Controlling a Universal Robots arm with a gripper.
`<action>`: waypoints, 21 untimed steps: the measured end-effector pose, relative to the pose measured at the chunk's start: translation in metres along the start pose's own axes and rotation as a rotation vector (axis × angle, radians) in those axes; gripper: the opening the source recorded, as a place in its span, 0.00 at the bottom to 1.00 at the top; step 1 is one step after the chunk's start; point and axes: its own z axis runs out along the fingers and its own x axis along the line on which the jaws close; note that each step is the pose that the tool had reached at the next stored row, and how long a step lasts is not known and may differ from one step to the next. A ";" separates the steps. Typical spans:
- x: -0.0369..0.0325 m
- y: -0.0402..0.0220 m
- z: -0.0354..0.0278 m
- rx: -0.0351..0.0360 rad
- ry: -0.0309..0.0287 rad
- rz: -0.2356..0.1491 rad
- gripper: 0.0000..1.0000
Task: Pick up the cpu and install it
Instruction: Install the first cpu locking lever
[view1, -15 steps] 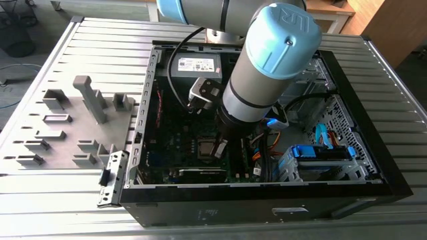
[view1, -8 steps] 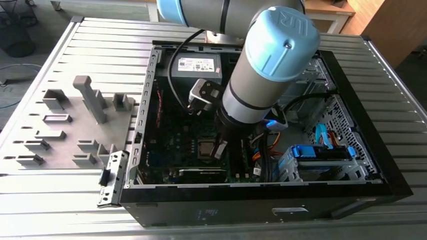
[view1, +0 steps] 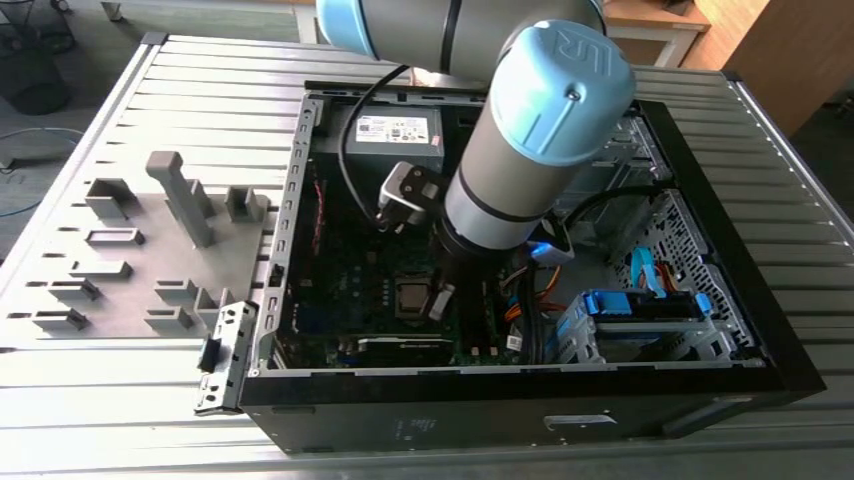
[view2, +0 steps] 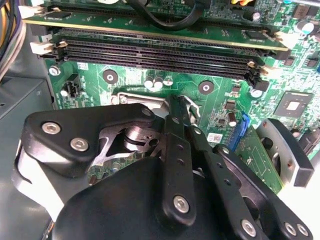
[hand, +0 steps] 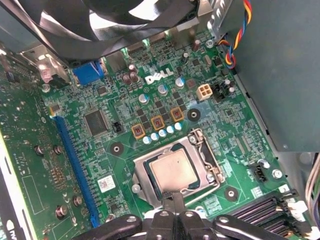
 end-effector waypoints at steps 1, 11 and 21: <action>-0.0001 -0.0004 0.0005 0.0001 0.0022 0.000 0.11; -0.0016 -0.0037 0.0029 -0.0048 0.0141 0.002 0.11; -0.0029 -0.0068 0.0052 -0.0086 0.0185 0.003 0.11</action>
